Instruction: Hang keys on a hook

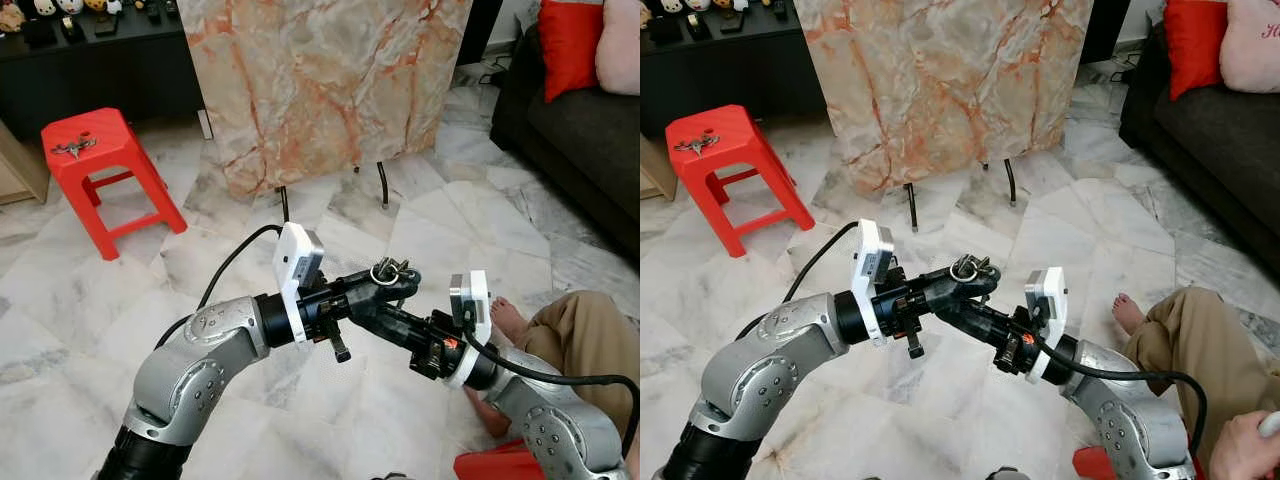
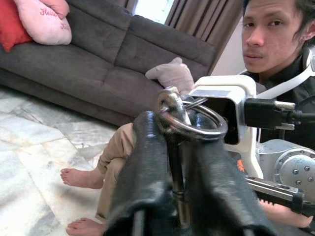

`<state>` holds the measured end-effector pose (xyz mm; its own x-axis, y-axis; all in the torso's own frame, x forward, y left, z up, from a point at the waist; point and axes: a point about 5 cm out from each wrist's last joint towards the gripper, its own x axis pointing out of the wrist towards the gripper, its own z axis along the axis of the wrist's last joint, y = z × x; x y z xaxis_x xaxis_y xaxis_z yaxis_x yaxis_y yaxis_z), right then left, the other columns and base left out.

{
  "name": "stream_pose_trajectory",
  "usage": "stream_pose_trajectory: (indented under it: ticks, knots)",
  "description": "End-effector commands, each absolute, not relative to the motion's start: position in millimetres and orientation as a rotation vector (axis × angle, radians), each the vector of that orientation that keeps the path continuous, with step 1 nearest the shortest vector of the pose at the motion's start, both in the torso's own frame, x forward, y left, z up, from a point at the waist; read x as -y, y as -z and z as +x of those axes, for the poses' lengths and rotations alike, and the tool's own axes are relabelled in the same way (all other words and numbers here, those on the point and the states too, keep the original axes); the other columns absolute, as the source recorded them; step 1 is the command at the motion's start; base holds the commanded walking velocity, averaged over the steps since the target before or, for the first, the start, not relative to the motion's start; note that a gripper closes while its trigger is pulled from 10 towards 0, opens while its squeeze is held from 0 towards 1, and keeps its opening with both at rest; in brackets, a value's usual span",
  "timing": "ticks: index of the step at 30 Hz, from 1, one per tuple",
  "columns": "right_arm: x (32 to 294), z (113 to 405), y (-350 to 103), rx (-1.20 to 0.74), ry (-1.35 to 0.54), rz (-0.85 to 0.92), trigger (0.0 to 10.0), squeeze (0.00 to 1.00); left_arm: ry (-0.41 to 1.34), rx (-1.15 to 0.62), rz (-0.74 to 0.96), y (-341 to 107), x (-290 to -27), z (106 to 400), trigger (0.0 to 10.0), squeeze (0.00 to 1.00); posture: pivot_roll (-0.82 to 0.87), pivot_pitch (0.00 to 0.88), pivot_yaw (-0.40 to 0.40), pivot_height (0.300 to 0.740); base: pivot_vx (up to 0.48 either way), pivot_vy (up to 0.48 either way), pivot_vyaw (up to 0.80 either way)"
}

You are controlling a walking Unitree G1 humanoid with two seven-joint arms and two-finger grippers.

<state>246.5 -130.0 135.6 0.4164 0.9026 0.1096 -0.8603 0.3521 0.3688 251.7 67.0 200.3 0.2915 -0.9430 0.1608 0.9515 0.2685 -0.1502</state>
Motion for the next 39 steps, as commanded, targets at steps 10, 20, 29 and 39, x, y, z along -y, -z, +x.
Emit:
stream_pose_trajectory:
  ticks: [10,20,29,39]
  knots:
    - [130.9,246.9,-136.8,-0.125,-1.131,0.404,0.0,0.0,1.286,0.056,-0.197,-202.1,-69.7,249.2,10.0,1.0,-0.16,0.14,-0.028,0.727,0.0,0.0,0.0]
    - [139.0,247.4,-127.4,-0.162,-1.059,0.403,0.0,0.0,1.199,-0.001,-0.166,-188.8,-88.6,256.7,10.0,1.0,-0.16,0.142,-0.028,0.727,0.0,0.0,0.0]
    - [166.9,248.6,-92.7,-0.316,-0.858,0.336,0.0,0.0,1.027,-0.021,-0.142,-173.3,-107.2,272.4,10.0,1.0,-0.17,0.146,-0.027,0.727,0.0,0.0,0.0]
    - [210.0,233.3,2.8,-0.789,-0.38,0.285,0.0,0.0,0.844,-0.062,-0.217,-151.0,-128.1,281.0,10.0,0.0,-0.17,0.151,-0.026,0.727,0.0,0.0,0.0]
